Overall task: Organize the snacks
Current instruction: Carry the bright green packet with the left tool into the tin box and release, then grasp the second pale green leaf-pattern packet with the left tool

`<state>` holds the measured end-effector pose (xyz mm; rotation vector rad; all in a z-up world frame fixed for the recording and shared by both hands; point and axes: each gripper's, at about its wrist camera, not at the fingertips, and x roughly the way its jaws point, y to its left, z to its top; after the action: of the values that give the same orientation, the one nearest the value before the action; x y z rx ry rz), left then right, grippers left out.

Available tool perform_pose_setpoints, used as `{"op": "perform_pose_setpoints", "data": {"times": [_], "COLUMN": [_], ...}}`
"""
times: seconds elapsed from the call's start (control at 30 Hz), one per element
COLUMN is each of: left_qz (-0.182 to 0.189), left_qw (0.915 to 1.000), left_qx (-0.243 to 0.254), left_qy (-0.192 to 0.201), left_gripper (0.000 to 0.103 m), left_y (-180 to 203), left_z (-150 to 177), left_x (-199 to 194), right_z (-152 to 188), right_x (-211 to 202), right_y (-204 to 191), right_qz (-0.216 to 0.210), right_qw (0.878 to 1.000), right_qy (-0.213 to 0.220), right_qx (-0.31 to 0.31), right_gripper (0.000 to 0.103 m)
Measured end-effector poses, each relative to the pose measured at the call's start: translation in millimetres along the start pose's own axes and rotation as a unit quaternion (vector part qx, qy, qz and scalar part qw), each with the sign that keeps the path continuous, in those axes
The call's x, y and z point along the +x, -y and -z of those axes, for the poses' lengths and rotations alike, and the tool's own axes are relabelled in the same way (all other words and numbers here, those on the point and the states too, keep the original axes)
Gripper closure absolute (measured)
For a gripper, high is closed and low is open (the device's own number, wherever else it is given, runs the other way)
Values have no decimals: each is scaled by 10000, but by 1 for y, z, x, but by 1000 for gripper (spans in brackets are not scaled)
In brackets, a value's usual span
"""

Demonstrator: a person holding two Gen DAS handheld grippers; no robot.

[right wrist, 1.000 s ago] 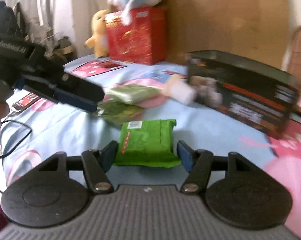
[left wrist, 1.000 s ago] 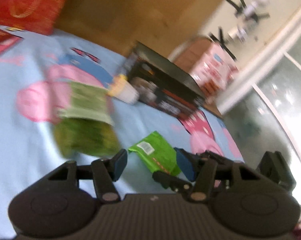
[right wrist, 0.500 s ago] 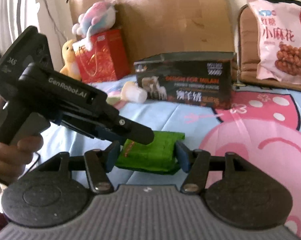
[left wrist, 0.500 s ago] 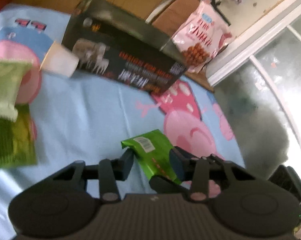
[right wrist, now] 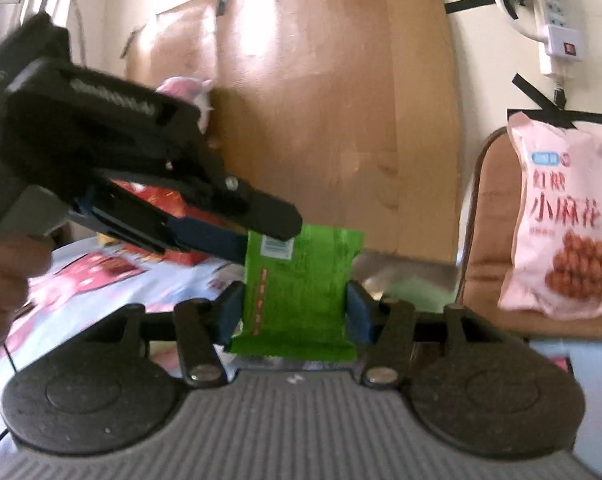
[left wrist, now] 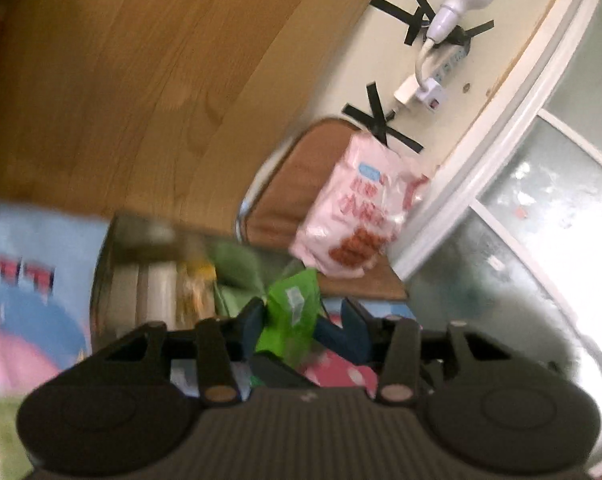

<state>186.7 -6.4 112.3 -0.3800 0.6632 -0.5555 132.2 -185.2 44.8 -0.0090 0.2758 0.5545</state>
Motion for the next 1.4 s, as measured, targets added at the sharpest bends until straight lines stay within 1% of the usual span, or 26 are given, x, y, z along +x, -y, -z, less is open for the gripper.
{"op": "perform_pose_setpoints", "data": {"times": [0.03,0.1,0.13,0.2,0.23,0.3,0.33,0.4,0.43,0.47,0.53,0.6,0.67,0.73,0.8,0.87,0.97,1.03,1.07,1.1,1.13,1.2,1.27,1.33,1.4], "left_qz": [-127,-175,-195,-178,-184,-251,-198,-40,-9,6,32,-16,-182,-441,-769,-1097,-1286,-1330,-1284,-1202,-1112,-1039,-994,-888,-898], "left_qw": [9999,9998,9996,9985,9980,9976,9977,9981,9985,9990,9997,9998,9992,9974,9938,9883,9813,9775,9766,9771,9781,9795,9799,9806,9810], "left_qx": [75,38,-44,-131,-105,-62,-94,-204,-223,-221,-196,-191,-244,-422,-669,-936,-1331,-1539,-1631,-1668,-1677,-1659,-1692,-1730,-1713], "left_qy": [32,-67,-205,-495,-591,-650,-641,-574,-497,-391,-174,52,261,383,453,490,538,562,562,553,533,479,370,242,132], "left_gripper": [57,57,57,58,58,58,58,58,58,58,57,55,55,55,55,55,55,55,55,55,53,51,51,51,55], "left_y": [-1,-8,-12,-16,-16,-16,-16,-18,-18,-18,-20,-27,-38,-54,-73,-92,-118,-129,-133,-136,-137,-137,-140,-143,-144], "left_z": [-5,-10,-11,-8,-4,3,6,9,11,12,16,22,35,48,64,79,101,107,108,108,108,105,103,106,110], "left_x": [9,31,43,66,76,85,84,75,66,54,28,-4,-39,-68,-94,-116,-138,-142,-142,-141,-139,-131,-120,-110,-100], "right_z": [-3,-5,-2,4,7,12,14,17,19,20,24,29,34,39,43,47,45,43,42,41,41,41,43,44,48], "right_x": [8,29,39,47,45,30,20,-1,-10,-19,-32,-44,-47,-45,-39,-32,-16,-5,0,6,14,24,37,47,54], "right_y": [4,6,7,14,20,30,34,35,34,32,26,15,1,-15,-29,-40,-52,-58,-62,-64,-67,-73,-78,-80,-82], "right_qz": [-42,232,436,703,794,877,865,841,815,787,616,304,-58,-372,-677,-912,-1219,-1343,-1375,-1395,-1423,-1429,-1345,-1321,-1324], "right_qw": [10000,9995,9982,9959,9953,9954,9956,9960,9962,9963,9969,9975,9974,9961,9933,9893,9810,9767,9747,9728,9706,9676,9663,9641,9590], "right_qy": [40,-94,-200,-461,-514,-392,-326,-136,-71,-29,32,43,-47,-255,-489,-722,-1021,-1146,-1230,-1298,-1363,-1502,-1633,-1735,-1901], "right_qx": [33,-183,-348,-331,-205,71,168,262,295,341,481,633,721,759,795,879,1111,1220,1265,1319,1379,1442,1470,1513,1631], "right_gripper": [45,45,44,43,43,41,40,39,37,37,37,37,37,37,37,37,37,37,37,37,38,40,47,47,52]}}
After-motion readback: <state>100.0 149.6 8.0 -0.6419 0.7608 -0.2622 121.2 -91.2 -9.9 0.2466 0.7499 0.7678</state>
